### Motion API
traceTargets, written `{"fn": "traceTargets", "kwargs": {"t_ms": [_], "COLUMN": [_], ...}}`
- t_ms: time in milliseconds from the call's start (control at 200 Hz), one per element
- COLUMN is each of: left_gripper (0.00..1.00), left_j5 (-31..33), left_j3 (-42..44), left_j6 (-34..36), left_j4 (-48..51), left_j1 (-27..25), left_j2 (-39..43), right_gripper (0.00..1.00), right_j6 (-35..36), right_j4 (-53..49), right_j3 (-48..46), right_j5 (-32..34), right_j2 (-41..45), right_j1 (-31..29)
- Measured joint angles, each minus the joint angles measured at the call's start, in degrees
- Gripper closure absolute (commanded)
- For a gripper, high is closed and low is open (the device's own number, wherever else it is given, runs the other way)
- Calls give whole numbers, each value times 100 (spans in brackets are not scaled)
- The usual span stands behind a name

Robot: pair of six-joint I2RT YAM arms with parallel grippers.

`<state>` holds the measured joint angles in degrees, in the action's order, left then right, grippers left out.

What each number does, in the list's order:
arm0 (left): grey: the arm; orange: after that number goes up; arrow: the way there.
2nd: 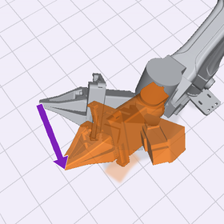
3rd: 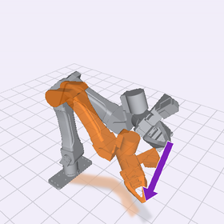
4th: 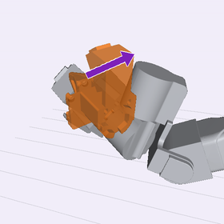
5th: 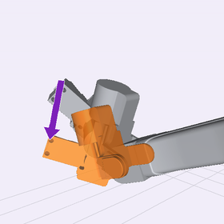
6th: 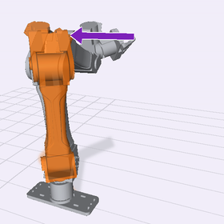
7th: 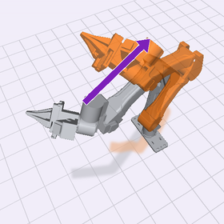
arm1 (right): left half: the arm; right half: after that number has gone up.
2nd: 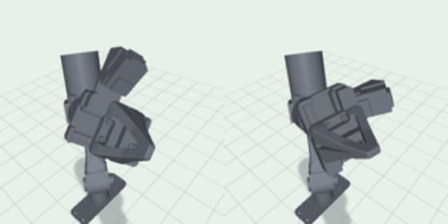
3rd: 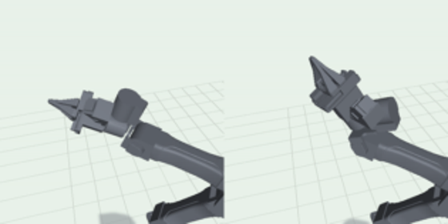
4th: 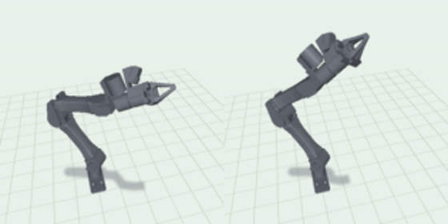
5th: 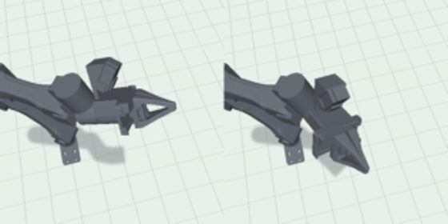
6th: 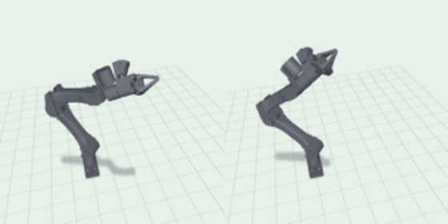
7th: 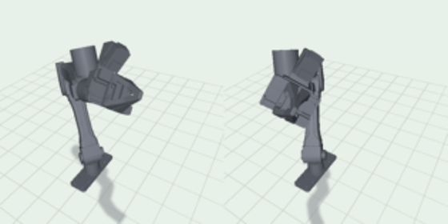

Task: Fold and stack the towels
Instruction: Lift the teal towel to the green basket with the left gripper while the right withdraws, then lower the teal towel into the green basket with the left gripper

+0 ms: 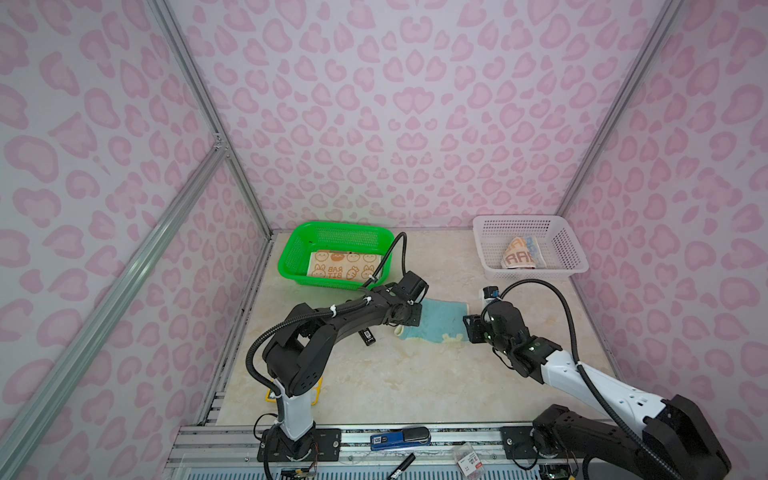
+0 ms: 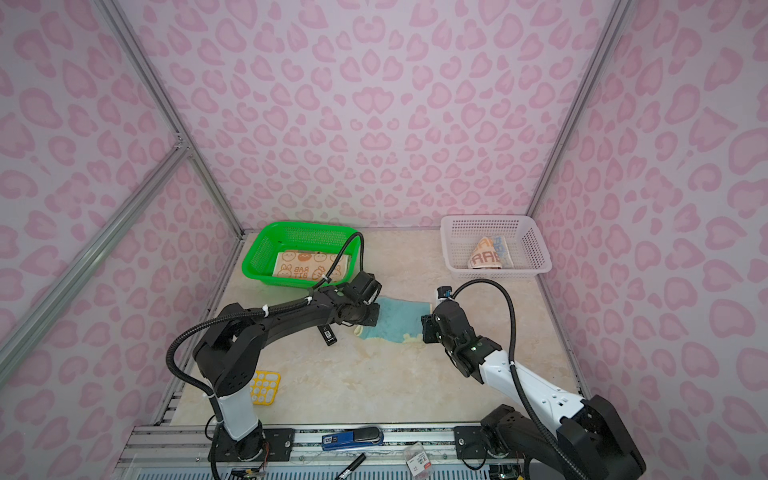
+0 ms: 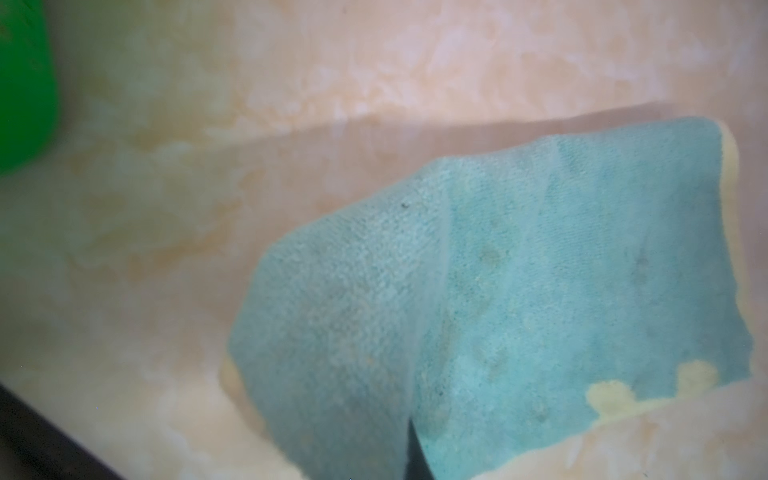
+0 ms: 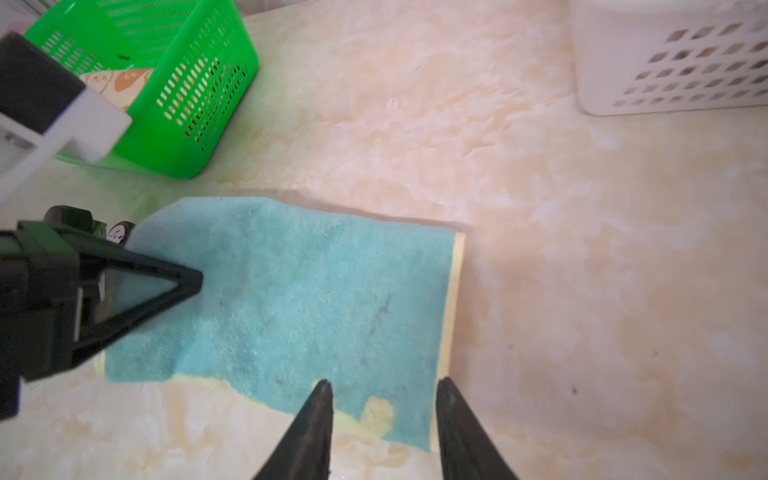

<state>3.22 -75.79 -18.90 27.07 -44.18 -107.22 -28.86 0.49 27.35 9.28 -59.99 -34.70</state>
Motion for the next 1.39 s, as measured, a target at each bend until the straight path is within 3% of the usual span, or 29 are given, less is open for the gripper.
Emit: {"fn": "traceTargets", "kwargs": {"t_ms": [215, 575, 975, 1395], "left_gripper": [97, 97, 97, 97], "left_j5": [581, 564, 367, 920], "left_j3": [-1888, -4492, -5139, -5228], "left_j6": [1067, 2009, 2380, 2876], "left_j4": [1132, 2802, 3366, 3364], "left_j1": [378, 1539, 2341, 3180], "left_j2": [-592, -1596, -1797, -2179], "right_gripper": [61, 62, 61, 59], "right_j6": [109, 407, 466, 295], "right_j4": [31, -42, -177, -1335], "right_j3": [-695, -1056, -1283, -1285], "right_j5": [407, 420, 686, 789], "right_j2": [780, 1207, 1751, 3298], "right_j1": [4, -2, -2, 518]}}
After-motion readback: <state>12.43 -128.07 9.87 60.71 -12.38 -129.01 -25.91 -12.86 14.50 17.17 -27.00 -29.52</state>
